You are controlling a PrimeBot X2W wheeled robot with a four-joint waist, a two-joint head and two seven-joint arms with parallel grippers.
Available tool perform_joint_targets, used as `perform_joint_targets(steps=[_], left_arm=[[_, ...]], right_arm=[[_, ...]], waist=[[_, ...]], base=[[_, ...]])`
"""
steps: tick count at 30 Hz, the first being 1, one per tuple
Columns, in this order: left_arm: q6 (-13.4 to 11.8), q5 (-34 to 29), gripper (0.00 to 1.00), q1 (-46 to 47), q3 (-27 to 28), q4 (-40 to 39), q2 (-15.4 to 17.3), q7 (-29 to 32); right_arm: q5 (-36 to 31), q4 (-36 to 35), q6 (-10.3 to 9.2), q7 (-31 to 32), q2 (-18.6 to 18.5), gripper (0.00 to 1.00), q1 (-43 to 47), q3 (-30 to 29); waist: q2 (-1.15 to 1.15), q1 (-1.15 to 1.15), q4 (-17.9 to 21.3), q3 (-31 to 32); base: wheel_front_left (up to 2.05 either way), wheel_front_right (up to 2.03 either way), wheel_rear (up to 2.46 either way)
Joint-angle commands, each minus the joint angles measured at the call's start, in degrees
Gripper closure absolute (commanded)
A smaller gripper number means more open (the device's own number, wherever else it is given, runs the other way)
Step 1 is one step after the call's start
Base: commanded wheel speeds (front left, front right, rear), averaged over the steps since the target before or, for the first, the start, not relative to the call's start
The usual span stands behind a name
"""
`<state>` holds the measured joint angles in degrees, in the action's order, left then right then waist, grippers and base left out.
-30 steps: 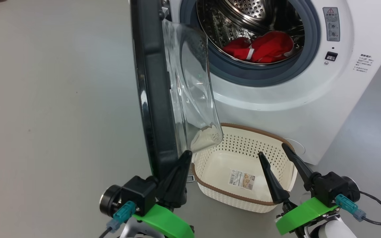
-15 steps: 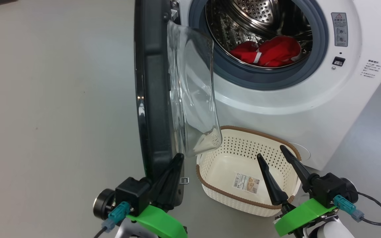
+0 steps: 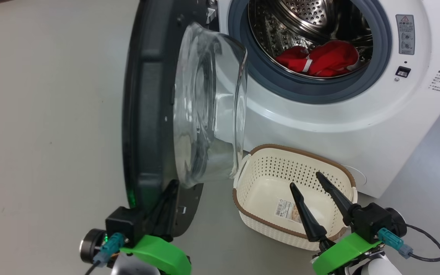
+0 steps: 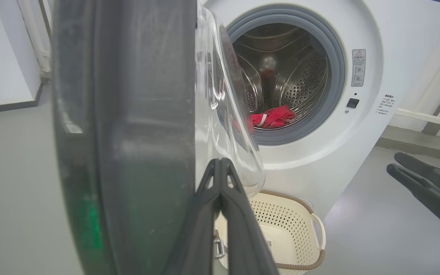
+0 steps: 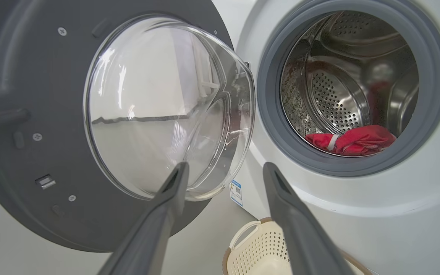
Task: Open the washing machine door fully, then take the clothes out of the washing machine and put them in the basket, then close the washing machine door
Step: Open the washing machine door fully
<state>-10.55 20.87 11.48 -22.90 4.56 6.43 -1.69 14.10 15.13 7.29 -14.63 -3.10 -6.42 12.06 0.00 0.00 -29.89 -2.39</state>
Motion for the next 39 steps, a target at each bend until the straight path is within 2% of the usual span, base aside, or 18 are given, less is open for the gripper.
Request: perform_joint_targets(steps=[1,23,39], left_arm=[[-1.3,0.4,1.0,0.9,3.5,-0.6,1.7,-0.5],[-4.5,3.8,1.0,4.1,13.6,5.2,6.3,-5.0],[-6.2,4.9,1.0,8.2,17.6,12.1,8.4,-8.1]], right_arm=[[-0.1,-1.1,0.2,-0.4,0.2,0.0,-1.8,1.5],[-2.5,-0.9,0.2,-0.4,0.2,0.0,-1.5,1.0],[-3.9,-0.6,0.2,-0.4,0.1,0.0,-2.2,2.5]], waist=[[0.0,0.0,0.0,-0.1],[0.0,0.0,0.5,-2.7],[0.0,0.0,0.3,-3.8]], base=[[0.0,0.0,0.0],[0.0,0.0,0.0],[0.0,0.0,0.0]])
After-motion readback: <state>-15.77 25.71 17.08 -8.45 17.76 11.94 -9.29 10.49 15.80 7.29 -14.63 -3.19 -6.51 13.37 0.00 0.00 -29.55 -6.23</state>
